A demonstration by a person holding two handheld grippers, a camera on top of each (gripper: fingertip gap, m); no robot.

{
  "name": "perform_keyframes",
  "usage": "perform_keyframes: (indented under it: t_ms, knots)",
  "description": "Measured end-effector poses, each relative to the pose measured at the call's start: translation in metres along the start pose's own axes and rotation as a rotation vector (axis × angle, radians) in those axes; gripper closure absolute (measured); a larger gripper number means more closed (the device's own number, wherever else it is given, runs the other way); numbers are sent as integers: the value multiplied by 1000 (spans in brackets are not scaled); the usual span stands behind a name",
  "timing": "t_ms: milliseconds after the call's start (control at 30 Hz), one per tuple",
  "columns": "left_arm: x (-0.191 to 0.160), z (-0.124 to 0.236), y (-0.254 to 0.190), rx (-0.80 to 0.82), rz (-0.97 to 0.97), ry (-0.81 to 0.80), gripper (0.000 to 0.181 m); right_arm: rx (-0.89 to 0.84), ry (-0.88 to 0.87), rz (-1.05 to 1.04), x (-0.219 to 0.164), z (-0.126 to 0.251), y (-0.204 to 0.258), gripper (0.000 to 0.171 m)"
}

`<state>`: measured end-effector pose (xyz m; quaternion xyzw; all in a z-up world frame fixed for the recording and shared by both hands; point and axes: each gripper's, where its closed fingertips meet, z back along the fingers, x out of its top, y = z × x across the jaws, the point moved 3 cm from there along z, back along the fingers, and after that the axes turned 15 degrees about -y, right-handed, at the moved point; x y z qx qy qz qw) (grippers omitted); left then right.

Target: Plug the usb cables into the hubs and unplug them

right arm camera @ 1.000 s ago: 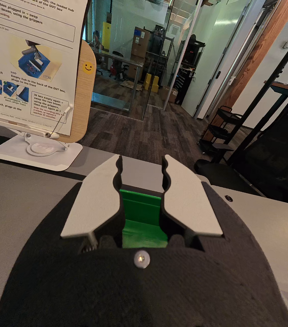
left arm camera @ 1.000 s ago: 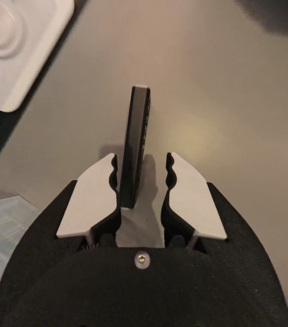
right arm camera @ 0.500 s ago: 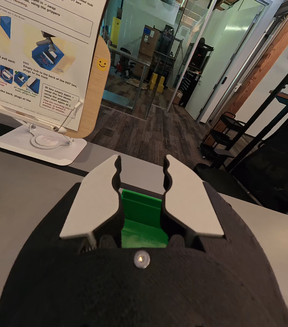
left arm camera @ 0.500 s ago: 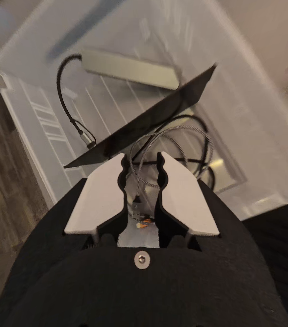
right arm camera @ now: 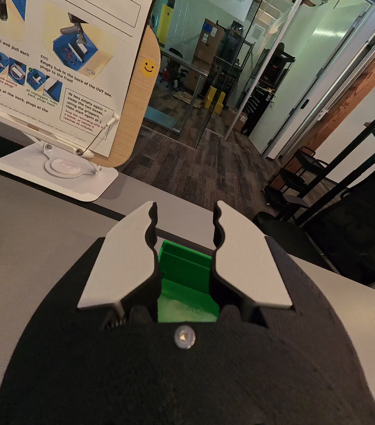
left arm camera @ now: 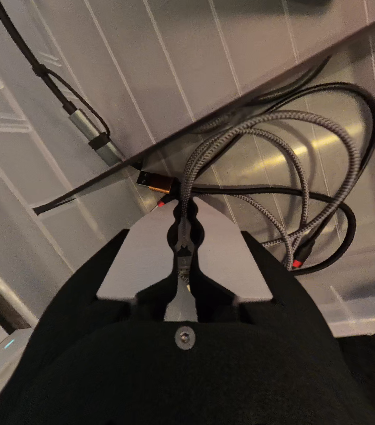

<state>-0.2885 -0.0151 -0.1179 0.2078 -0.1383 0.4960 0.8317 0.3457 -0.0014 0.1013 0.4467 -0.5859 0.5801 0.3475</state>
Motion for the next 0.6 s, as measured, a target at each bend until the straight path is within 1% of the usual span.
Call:
perform_keyframes:
  t_ms: [33, 167, 300, 433, 600]
  knots:
    - [-1, 0, -2, -20, -1, 4, 177, 2, -3, -2, 0, 0, 0, 124]
    - [8, 14, 0, -4, 11, -57, 177, 2, -12, -13, 1, 3, -5, 124]
    - [22, 50, 4, 52, -10, -118, 178, -7, -20, -34, -1, 6, -12, 124]
    - [48, 109, 11, 169, -85, -206, 178, -25, -29, -59, -2, 10, -22, 124]
    - [88, 205, 13, 286, -169, -344, 178, -47, -38, -88, -4, 16, -34, 124]
